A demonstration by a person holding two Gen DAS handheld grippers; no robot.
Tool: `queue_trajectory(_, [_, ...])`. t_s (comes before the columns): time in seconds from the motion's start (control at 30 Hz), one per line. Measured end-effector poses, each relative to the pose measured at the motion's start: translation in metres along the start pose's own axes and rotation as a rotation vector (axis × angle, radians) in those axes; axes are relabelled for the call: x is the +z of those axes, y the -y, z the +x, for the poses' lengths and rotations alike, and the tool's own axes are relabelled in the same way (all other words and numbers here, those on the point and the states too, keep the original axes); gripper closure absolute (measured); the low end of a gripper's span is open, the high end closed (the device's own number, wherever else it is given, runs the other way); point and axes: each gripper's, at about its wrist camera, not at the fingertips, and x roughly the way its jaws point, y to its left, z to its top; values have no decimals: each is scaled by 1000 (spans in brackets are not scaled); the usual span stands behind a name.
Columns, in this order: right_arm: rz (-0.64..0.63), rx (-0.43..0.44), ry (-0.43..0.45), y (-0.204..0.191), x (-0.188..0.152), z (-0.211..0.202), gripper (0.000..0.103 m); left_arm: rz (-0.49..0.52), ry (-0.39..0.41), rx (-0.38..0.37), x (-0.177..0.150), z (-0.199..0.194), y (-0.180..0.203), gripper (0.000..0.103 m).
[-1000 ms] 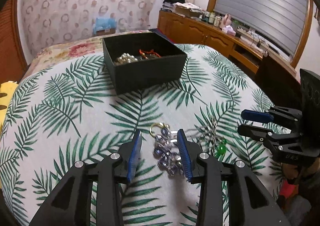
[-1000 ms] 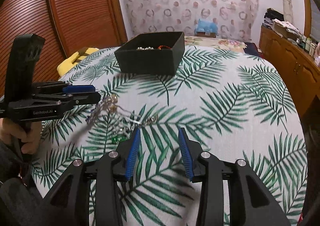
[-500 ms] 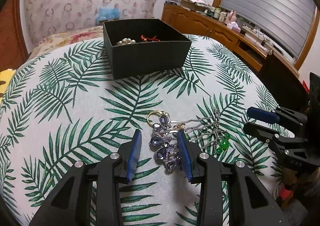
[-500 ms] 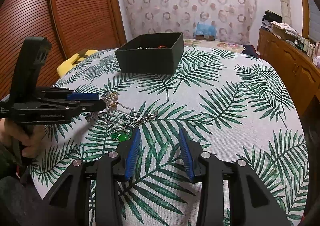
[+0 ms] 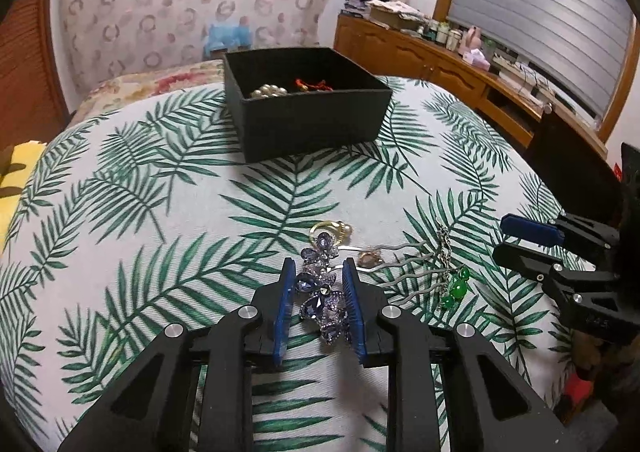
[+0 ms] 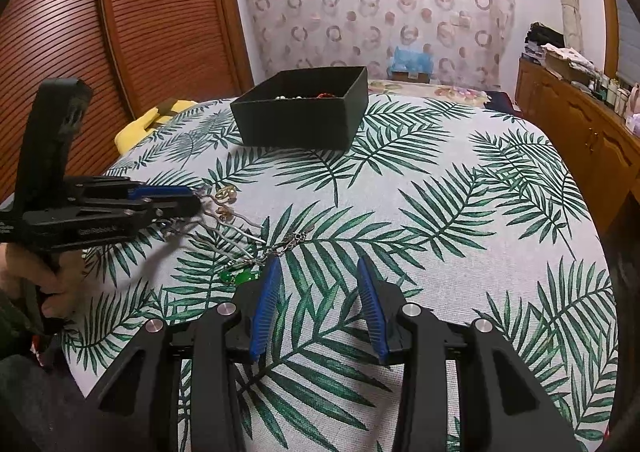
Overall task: Organize jewelry
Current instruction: 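Grasp the purple crystal brooch with the left tool, then close the right tool on the green jade earrings and lift them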
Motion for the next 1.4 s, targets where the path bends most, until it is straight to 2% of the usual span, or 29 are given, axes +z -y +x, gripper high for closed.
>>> queue_trajectory(0.17, [-3, -5, -2, -1, 0, 1, 61, -20, 55, 26, 1, -14, -10, 82])
queue_trajectory(0.47, [-35, -5, -23, -6, 2, 5, 61, -37, 93, 53, -3, -26, -24, 82])
queue_trajectory(0.7, [-127, 55, -55, -31, 10, 13, 61, -51, 92, 48, -8, -26, -29, 82])
queue_trajectory(0.8, [-156, 36, -73, -37, 15, 18, 61, -54, 89, 46, -11, -26, -30, 82])
queue_trajectory(1.03, [-120, 7, -114, -35, 14, 27, 61, -45, 71, 64, -14, -23, -31, 82])
queue_trajectory(1.17, [-136, -5, -125, -38, 11, 27, 61, -34, 51, 74, -15, -18, -31, 88])
queue_trajectory(1.3, [-156, -42, -136, -35, 8, 22, 61, -28, 46, 78, -16, -18, -31, 87])
queue_trajectory(1.4, [-166, -79, -142, -28, 8, 19, 69, -24, 40, 79, -16, -18, -30, 87])
